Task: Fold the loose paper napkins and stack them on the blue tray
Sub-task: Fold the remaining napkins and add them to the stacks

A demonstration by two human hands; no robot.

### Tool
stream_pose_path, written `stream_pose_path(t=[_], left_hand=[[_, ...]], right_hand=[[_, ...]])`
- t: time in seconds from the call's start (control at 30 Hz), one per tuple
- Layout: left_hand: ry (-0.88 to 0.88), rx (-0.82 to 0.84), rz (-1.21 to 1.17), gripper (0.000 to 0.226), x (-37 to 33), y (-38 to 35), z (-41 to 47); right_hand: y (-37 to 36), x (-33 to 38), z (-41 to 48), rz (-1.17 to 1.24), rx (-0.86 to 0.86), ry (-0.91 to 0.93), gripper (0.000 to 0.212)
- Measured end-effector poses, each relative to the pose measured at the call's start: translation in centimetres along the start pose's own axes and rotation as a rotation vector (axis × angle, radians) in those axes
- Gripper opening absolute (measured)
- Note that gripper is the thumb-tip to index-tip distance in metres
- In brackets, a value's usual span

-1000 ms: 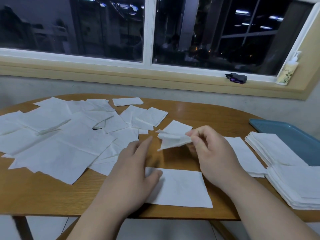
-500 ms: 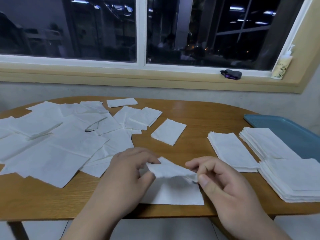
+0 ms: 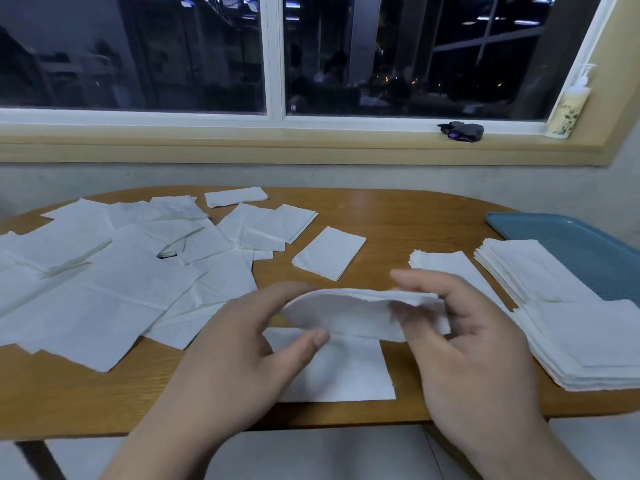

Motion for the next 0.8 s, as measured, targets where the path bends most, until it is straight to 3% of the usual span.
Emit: stream_pose_path(t=[0.1,0.27,0.43,0.5,0.67,0.8], left_hand=[[0.063,-0.087,-0.134,0.036,0.5,0.6,-0.2],[0.092,-0.113,-0.382,0.043,0.8,0.4,0.0],[0.145,-0.092,-0.461,0.062,1.4,0.4,-0.1],[0.164,-0.065,-0.435,0.059,1.5,0.5,-0.2],[0.176,0.04,-0.43,0.034,2.4,0.1,-0.3],[0.115,0.136,-0.391,0.04,1.8,-0.3,-0.4]], right_hand=[[0.2,-0.8,0.3,0.204,-0.005,-0.086,0.027],[-1.4,-1.7,0.1,0.39,0.143,-0.188,0.03],[-2.5,-2.7,0.0,0.351,0.203,-0.253,0.063],[-3.0,-2.9,0.0,0.3,0.248,-0.231,0.069],[-3.3,-3.6,0.1,0.145,0.276,-0.208,0.035],[-3.2,-4.0,-0.1,0.157,0.269,-0.227,0.035]])
Point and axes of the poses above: each hand's wrist, its own z-axis towards the middle knuckle, its own y-axis out of the back of the hand, x = y × z, the point moved 8 cm from there along z, towards the middle knuckle, and after that the axes turned 9 degrees about x, right-handed, at the moved point
